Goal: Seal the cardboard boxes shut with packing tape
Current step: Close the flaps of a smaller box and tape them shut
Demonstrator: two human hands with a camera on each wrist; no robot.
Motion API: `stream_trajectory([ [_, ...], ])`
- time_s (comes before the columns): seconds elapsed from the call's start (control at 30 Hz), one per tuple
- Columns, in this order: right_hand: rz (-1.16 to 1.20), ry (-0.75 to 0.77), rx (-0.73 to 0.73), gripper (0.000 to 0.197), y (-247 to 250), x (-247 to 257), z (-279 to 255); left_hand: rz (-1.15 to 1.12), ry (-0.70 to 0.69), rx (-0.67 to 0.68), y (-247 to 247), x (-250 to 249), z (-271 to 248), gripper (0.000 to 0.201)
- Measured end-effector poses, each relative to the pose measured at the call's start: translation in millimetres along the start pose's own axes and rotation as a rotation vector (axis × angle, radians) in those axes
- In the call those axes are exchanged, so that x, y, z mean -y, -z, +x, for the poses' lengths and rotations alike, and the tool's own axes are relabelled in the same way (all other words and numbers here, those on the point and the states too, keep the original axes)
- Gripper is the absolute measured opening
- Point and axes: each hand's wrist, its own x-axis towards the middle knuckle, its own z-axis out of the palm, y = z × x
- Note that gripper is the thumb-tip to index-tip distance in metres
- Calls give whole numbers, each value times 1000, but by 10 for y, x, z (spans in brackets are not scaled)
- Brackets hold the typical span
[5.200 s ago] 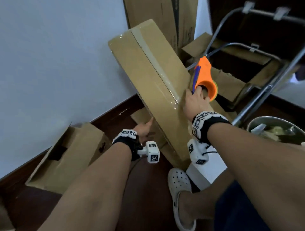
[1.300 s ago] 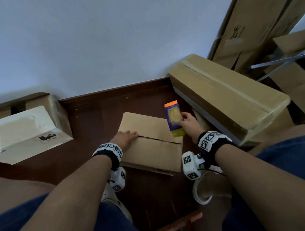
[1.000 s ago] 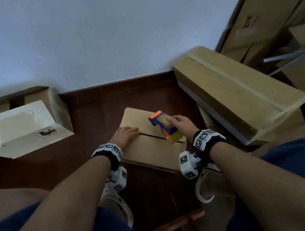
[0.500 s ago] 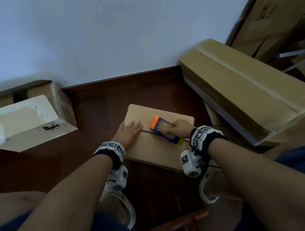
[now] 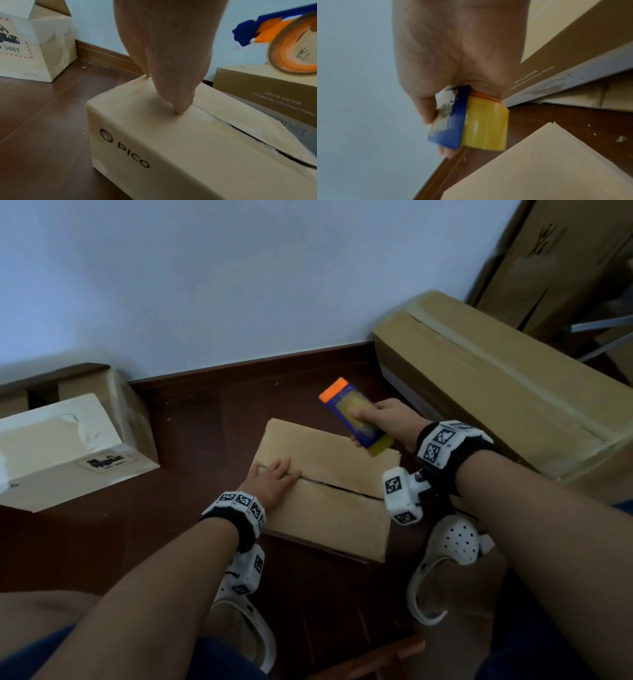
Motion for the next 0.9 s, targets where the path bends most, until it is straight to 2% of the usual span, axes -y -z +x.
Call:
stream_trajectory([
  [0.03, -2, 37, -30, 33, -21, -8, 40, -13, 1, 23, 24, 3, 5, 55],
  [0.1, -254, 31, -50, 43, -91, -43, 124, -8, 4, 59, 61, 3, -7, 57],
  [0.17, -603, -3, -71, 28, -177, -121, 161, 7, 8, 68, 65, -13, -26, 56],
  [0.27, -928, 0, -207, 12, -290, -260, 181, 10, 19, 56, 46, -46, -40, 54],
  [0.33, -1043, 15, -261, 22, -345, -357, 260, 21, 15, 62, 55, -61, -43, 54],
  [0.43, -1078, 24, -272, 28, -422, -397, 367, 33, 0, 63, 68, -57, -26, 55],
  [0.6, -1025, -67, -173, 31, -598, -496, 551, 142, -90, 64, 110, -53, 30, 65],
  [0.73, -967, -84, -185, 33, -616, -592, 704, 170, -89, 75, 98, -54, 37, 73],
  [0.77, -971, -80, -184, 32, -606, -607, 741, 170, -86, 66, 74, -62, 23, 84],
  [0.83, -1007, -74, -174, 26, -590, -615, 756, 207, -87, 70, 19, -102, -30, 119],
  [0.9, -1028, -69, -188, 19, -578, -621, 769, 245, -93, 90, -43, -143, -82, 140],
])
